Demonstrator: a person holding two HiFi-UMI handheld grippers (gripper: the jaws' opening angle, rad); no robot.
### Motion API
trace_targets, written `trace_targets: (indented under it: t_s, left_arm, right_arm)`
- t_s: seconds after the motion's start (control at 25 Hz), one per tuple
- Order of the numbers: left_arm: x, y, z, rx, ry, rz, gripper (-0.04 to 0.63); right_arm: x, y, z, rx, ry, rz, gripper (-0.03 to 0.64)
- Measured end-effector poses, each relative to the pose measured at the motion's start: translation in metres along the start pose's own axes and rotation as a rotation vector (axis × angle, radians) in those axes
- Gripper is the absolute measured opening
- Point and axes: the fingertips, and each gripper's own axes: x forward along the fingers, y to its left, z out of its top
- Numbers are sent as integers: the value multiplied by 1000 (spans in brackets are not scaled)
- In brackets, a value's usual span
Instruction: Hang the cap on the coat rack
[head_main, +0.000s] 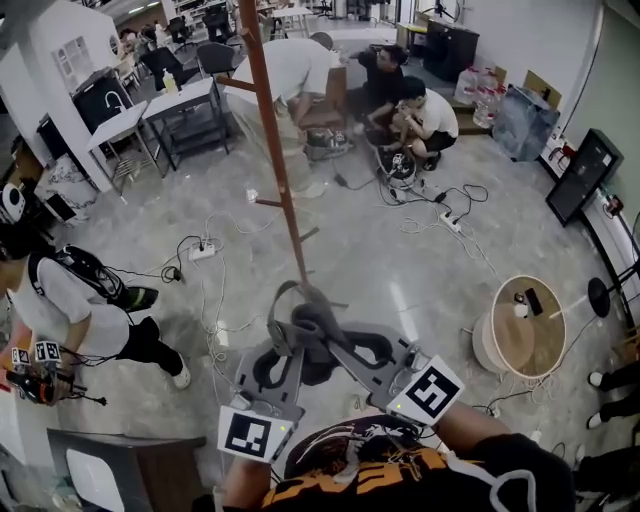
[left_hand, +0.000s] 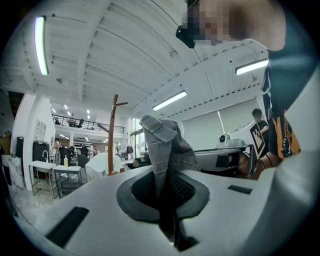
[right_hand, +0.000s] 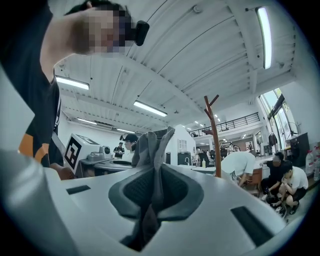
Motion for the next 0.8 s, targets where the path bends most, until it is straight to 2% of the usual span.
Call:
trace_targets:
  t_s: [0.32, 0.6, 0.8]
  left_arm:
    - [47, 20, -10, 2, 15, 33, 31]
    - [67, 48, -15, -7, 27, 33, 31]
    - [85, 79, -12, -5, 11, 4, 31]
  right_arm:
    - [15, -51, -11, 21, 1, 42, 40]
    - [40, -75, -22, 33, 15, 43, 40]
    - [68, -94, -22, 25, 25, 15, 40]
